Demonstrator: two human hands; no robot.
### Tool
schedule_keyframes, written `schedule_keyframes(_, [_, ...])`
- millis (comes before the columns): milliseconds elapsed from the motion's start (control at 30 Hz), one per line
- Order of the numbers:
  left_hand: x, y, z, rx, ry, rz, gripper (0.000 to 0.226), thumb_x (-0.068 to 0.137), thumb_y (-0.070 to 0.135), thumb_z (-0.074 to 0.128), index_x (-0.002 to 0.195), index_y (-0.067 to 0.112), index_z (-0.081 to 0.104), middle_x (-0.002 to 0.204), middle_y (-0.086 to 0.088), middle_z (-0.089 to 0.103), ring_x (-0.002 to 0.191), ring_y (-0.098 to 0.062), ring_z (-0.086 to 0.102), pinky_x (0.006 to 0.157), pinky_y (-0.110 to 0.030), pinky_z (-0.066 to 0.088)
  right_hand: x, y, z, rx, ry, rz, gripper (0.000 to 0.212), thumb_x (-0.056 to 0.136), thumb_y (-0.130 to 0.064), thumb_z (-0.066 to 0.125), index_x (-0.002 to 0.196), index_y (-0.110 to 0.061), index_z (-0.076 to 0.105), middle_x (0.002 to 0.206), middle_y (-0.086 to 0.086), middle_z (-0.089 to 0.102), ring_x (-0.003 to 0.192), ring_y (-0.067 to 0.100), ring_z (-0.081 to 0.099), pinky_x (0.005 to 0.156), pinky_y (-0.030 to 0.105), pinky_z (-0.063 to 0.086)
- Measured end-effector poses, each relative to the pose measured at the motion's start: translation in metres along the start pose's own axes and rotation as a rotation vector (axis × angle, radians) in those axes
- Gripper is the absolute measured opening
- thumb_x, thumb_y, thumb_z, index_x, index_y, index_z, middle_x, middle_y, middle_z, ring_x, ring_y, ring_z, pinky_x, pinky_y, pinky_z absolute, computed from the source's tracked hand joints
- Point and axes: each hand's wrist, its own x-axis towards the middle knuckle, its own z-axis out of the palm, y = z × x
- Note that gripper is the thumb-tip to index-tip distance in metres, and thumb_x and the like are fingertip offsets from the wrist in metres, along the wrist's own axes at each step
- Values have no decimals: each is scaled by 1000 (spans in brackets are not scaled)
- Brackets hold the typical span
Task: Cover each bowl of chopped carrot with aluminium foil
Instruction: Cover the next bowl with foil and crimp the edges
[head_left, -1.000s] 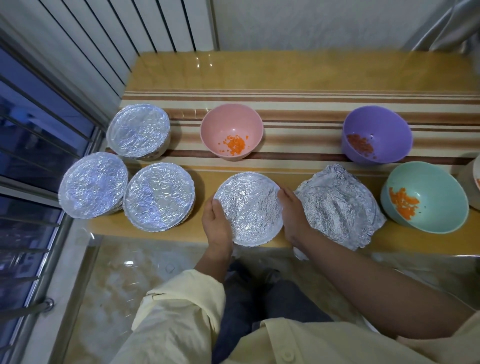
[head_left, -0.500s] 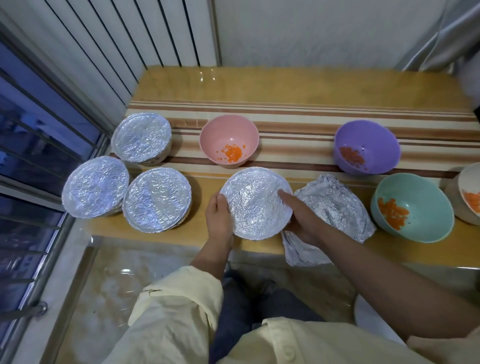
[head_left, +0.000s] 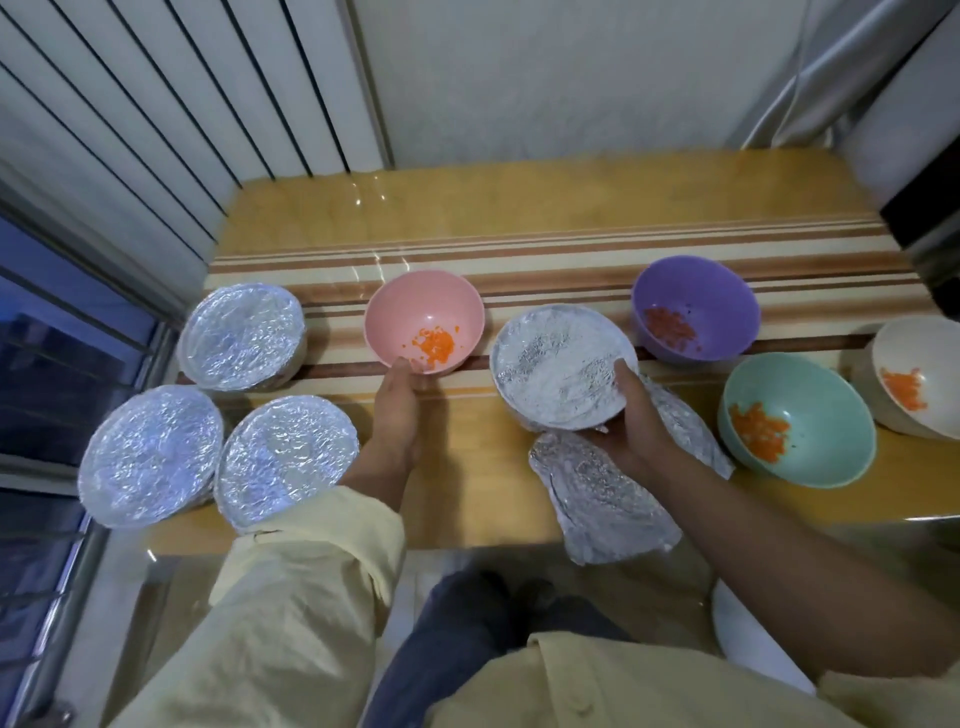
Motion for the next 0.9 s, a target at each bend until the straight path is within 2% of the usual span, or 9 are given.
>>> schedule_keyframes(33, [3, 5, 0, -4, 13, -14, 26, 105, 30, 40, 88, 24, 59, 85, 5, 61, 80, -12, 56, 72, -28, 45, 3, -1, 4, 3, 8, -5, 51, 94, -51, 47, 134, -19, 50, 129, 10, 60, 113, 27, 58, 97, 49, 47])
schedule_keyframes(100, [11, 11, -2, 52, 30, -19, 27, 104, 25, 41, 85, 23, 59, 91, 3, 64, 90, -17, 57, 80, -31, 44, 9, 0, 12, 20, 27, -17, 51, 95, -51, 45, 133, -17, 51, 133, 18, 56, 100, 27, 64, 89, 45, 51])
schedule_keyframes(200, [21, 18, -6, 138, 49, 45, 22, 100, 20, 50, 82, 20, 61, 99, -10, 65, 101, -31, 61, 95, -41, 49, 16, 0, 20, 32, 28, -23, 47, 95, -53, 44, 123, -19, 59, 138, 35, 37, 101, 50, 51, 82, 41, 53])
schedule_keyframes(300, [31, 15, -10, 268, 122, 122, 17, 80, 31, 64, 88, 18, 57, 99, -14, 62, 108, -38, 63, 99, -53, 51, 17, -2, 27, 42, 81, -35, 53, 97, -52, 38, 133, -15, 51, 130, 24, 54, 110, 37, 53, 75, 35, 53])
schedule_keyframes(367, [29, 17, -10, 374, 199, 139, 29, 77, 29, 65, 102, 15, 64, 109, -22, 65, 110, -40, 63, 98, -49, 51, 16, -3, 30, 35, 103, -43, 46, 97, -53, 37, 120, -19, 58, 137, 33, 40, 116, 42, 49, 75, 36, 48])
schedule_keyframes(433, [26, 17, -12, 489, 293, 146, 31, 90, 18, 64, 119, 6, 68, 122, -23, 66, 117, -39, 60, 102, -41, 47, 11, -4, 30, 34, 114, -31, 40, 97, -53, 36, 109, -23, 60, 140, 36, 28, 128, 50, 34, 82, 40, 46])
schedule_keyframes(533, [18, 14, -17, 543, 340, 117, 36, 94, 15, 61, 129, 7, 64, 130, -17, 64, 123, -35, 57, 104, -36, 41, 4, -4, 25, 46, 150, -34, 36, 99, -51, 35, 107, -24, 58, 137, 29, 44, 122, 42, 47, 94, 47, 46])
schedule_keyframes(700, [-4, 1, -23, 673, 286, 115, 39, 89, 14, 65, 128, 12, 66, 128, -13, 67, 120, -32, 60, 101, -33, 42, -7, -7, 17, 67, 169, -100, 44, 99, -51, 33, 129, -23, 47, 115, 6, 62, 99, 20, 60, 79, 38, 53])
schedule_keyframes(900, [-39, -25, -30, 817, 204, 132, 31, 82, 14, 72, 112, 19, 76, 113, -7, 73, 108, -30, 65, 82, -25, 42, -19, -6, 4, 128, 154, -98, 56, 94, -58, 39, 136, -21, 47, 126, 9, 58, 116, 28, 54, 97, 51, 46])
